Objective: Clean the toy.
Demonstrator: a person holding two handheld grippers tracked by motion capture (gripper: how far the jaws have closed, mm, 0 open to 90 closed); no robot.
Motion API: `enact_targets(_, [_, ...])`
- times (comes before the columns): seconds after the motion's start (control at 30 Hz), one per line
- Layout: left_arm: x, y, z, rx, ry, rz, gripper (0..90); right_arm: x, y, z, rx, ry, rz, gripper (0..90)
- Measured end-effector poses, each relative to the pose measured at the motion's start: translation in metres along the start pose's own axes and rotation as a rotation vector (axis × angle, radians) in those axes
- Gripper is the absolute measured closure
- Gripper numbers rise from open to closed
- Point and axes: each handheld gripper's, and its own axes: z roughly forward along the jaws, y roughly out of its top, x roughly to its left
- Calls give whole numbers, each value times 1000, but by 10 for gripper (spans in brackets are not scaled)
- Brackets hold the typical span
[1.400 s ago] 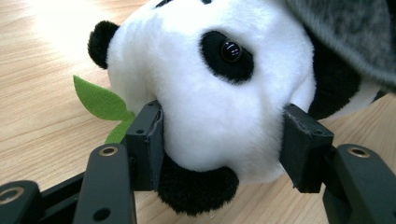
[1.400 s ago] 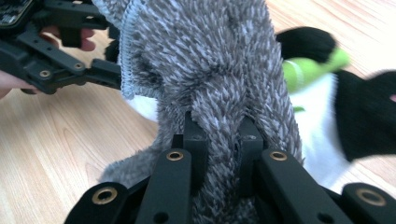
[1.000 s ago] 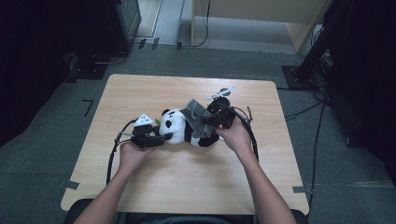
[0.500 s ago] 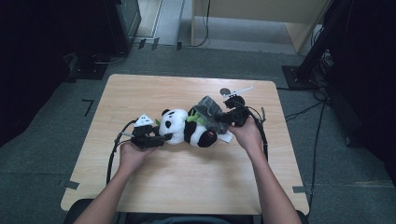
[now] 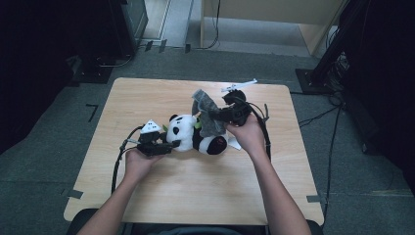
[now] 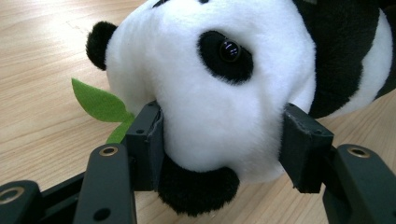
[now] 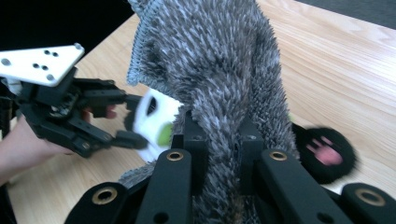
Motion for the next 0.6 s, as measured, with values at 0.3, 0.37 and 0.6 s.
enact_targets(0.3, [-1,-1,0,-1,5,12,402,35,20,45,42,46,-53,806])
enact_targets(0.37, [-1,-1,0,0,5,14,402,42,23,56,52,62,-55,806])
enact_targets(0.6, [-1,-1,-1,2,7,16,399,62,25,95,109,62,-81,805])
